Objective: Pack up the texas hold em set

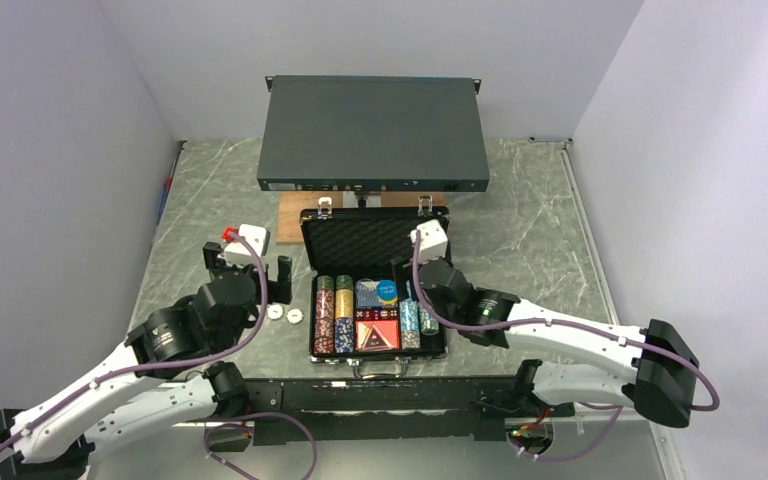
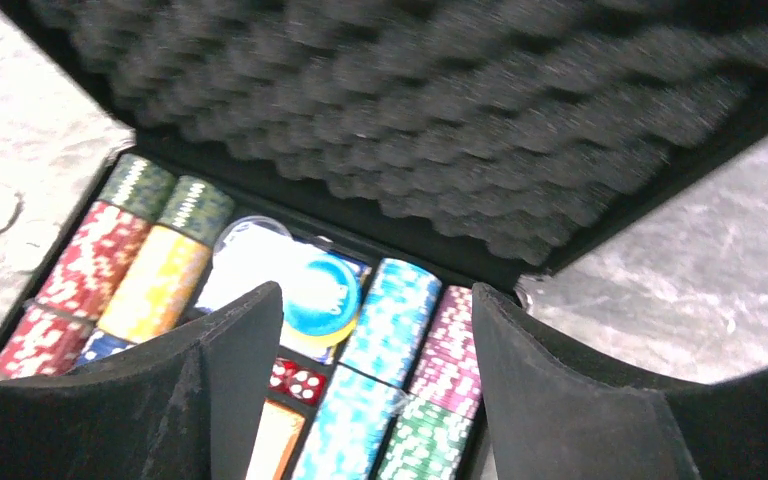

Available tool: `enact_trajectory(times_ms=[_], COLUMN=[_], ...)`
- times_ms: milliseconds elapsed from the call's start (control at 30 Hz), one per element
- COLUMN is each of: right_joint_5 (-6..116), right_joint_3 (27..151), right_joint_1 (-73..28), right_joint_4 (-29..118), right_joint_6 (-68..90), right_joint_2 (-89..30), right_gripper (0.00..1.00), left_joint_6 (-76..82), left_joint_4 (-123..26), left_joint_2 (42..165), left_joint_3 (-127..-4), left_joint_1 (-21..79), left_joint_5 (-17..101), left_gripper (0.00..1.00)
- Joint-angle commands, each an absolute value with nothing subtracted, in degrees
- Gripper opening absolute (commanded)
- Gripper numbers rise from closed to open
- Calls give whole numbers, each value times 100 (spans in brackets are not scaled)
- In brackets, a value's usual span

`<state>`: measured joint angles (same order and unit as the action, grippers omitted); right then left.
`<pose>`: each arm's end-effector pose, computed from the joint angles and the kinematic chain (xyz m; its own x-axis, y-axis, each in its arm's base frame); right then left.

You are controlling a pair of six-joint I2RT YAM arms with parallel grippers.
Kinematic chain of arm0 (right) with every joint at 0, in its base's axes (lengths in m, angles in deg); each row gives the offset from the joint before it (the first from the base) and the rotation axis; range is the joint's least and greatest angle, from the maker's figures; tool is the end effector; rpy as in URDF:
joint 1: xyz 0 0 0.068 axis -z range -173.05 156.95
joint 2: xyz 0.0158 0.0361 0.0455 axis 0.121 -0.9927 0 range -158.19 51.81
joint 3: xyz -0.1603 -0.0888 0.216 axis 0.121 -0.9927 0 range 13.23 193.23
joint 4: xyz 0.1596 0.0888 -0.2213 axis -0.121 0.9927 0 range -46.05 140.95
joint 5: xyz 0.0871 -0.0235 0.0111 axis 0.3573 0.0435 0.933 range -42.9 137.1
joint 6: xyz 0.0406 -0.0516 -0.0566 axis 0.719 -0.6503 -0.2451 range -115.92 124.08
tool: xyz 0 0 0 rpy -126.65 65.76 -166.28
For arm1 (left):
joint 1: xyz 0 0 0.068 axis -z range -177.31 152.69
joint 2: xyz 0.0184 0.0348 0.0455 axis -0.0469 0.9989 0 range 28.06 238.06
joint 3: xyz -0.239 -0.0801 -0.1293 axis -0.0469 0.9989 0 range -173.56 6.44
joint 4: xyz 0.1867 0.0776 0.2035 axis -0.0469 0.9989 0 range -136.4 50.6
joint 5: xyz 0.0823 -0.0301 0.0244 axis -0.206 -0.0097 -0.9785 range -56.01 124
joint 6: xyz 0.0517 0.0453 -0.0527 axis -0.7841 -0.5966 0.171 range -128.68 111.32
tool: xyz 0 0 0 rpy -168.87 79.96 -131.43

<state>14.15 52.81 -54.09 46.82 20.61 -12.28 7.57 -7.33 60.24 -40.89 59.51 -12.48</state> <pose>0.1793 0.2381 0.2387 -0.3559 -0.1500 -0.9224 -0.4163 0.9091 0.0128 0.1286 -0.0953 0.3375 -0.2729 0.0651 -0.9598 0.1429 0.9894 0.0265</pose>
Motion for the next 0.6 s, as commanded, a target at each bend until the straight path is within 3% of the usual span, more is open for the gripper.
enact_trajectory(times_ms=[0,333,567], right_joint_5=[1178,3263,2622], right_joint_3=[4954,4319,3848], right_joint_1=[-5156,-4949,-4944], right_joint_4=[4728,5276,4891], right_joint_6=[2684,3243,3323], right_joint_2=[-1015,58,457], right_gripper=[71,66,65], left_joint_6=[1277,4622,6084], left_joint_4=[-579,242,788], left_joint_2=[6326,7104,7462], left_joint_3=[-4103,-3124,-2786], left_joint_1=[5966,5961,5688], left_joint_5=[-1133,-429,-395], left_gripper=[99,99,99])
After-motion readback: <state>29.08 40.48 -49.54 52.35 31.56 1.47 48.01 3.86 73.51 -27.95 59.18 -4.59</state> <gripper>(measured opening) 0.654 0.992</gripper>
